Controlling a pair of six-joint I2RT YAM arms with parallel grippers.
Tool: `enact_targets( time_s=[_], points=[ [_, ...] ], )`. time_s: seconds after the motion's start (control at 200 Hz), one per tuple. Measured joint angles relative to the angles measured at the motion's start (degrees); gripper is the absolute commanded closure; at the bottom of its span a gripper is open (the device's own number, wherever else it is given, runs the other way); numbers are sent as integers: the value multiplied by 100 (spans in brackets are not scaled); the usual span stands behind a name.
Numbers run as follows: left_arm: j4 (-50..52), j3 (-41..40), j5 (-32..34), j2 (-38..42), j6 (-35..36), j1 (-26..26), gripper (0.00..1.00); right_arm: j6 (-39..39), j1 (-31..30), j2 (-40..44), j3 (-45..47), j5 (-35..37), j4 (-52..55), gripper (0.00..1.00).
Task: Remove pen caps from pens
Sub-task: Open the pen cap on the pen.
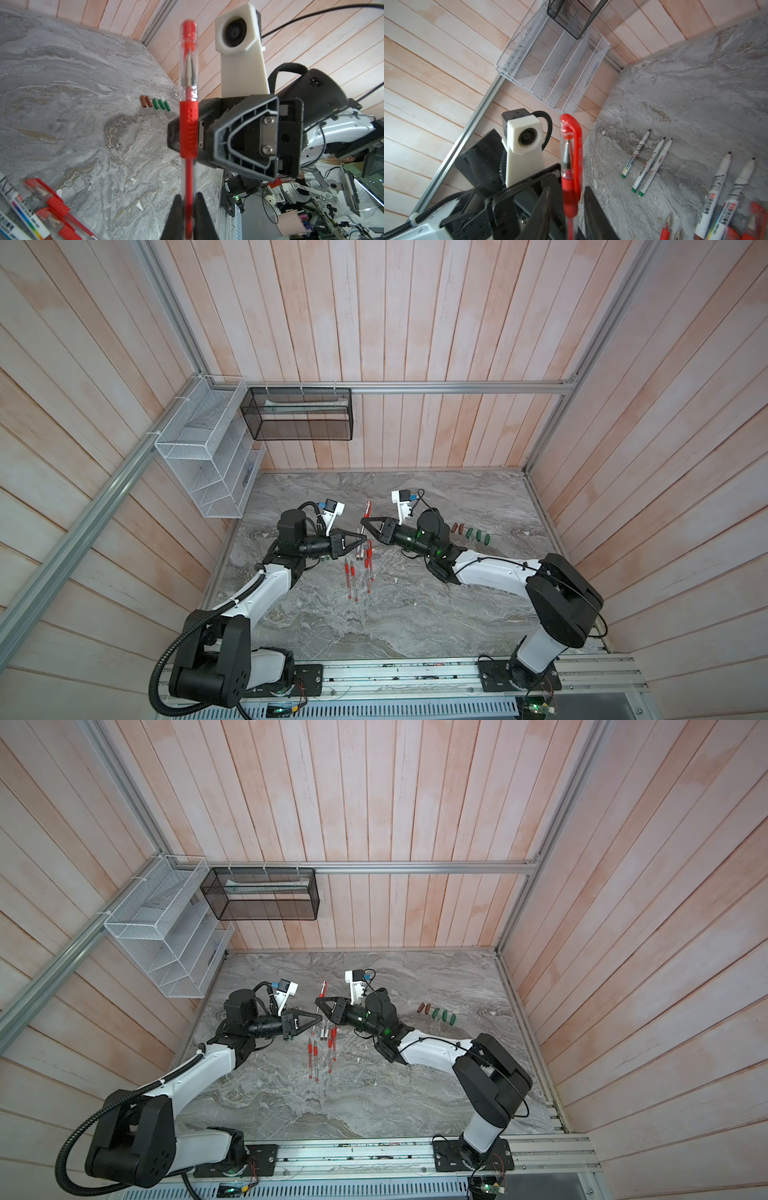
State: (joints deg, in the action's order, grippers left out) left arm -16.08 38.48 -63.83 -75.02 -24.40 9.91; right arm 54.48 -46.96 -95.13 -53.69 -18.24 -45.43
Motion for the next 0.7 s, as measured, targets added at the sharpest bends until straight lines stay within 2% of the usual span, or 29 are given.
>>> enact_targets(
  time_s=[0.105,0.39,0.54,0.7],
  points=[
    [-20,-92,-96,26,-24,17,100,13,151,136,55,20,-28,59],
    [-503,-352,-522,140,-398,168,100,15,452,203,55,-17,-345,59],
    [-839,-439,-619,166,-625,168,100,28,450,190,55,-212,-549,65],
    [-874,-444,-625,166,-726,168,100,107,413,103,55,-382,-710,67]
  ],
)
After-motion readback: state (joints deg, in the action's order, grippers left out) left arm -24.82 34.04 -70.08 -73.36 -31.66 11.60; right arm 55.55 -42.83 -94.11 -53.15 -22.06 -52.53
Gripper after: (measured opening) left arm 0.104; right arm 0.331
